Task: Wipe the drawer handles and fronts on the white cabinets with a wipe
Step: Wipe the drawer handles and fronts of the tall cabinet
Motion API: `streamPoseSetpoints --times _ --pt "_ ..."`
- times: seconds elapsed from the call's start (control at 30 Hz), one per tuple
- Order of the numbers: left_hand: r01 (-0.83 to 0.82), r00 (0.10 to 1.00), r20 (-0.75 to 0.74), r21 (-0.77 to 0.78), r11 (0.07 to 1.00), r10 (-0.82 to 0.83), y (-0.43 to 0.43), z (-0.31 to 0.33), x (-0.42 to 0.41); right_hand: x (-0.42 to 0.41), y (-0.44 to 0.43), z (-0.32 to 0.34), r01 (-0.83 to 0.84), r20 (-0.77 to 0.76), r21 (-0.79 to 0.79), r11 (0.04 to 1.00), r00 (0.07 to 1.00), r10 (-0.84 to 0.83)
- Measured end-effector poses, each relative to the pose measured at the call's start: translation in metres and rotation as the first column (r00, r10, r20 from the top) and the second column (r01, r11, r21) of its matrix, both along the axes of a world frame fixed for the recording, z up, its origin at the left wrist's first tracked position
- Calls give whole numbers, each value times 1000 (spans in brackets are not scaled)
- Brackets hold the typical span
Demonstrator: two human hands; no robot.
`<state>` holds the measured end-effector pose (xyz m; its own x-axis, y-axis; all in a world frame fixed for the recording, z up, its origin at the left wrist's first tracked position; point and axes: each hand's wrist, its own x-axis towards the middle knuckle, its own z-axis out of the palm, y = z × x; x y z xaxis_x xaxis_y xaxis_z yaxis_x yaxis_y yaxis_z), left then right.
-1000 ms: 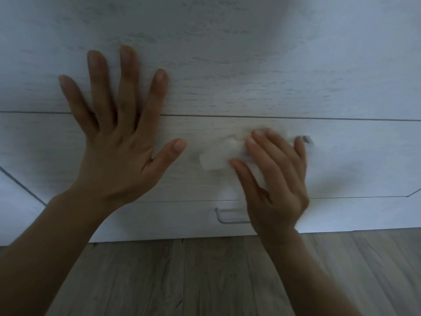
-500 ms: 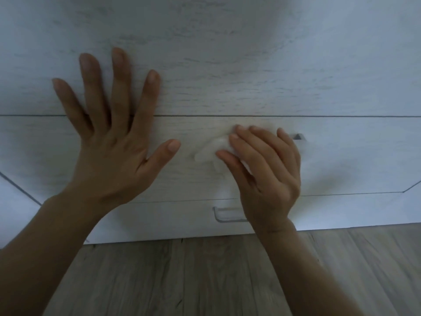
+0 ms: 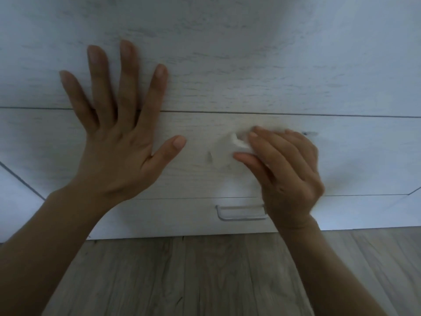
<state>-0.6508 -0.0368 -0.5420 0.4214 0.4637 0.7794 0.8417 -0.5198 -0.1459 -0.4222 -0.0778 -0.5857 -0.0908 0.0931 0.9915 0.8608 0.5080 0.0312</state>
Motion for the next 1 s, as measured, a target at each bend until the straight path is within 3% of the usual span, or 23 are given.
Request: streamPoseSetpoints --times 0.13,0.33,0.53,0.73,1.0 --pt "14 1000 12 22 1000 -14 1 -1 2 24 -9 -2 21 -14 -23 1000 1000 -21" --pt "34 999 35 2 999 -34 4 -3 1 -16 4 -1 -16 73 7 1000 997 16" --pt "20 999 41 -47 999 -18 5 -5 0 19 -9 -5 71 68 4 997 995 -71" --pt "19 999 43 -77 997 -16 3 -5 -1 -20 7 3 -15 167 37 999 986 9" --pt "-28 999 20 11 1000 28 2 -5 2 18 -5 -2 70 130 10 997 989 -71"
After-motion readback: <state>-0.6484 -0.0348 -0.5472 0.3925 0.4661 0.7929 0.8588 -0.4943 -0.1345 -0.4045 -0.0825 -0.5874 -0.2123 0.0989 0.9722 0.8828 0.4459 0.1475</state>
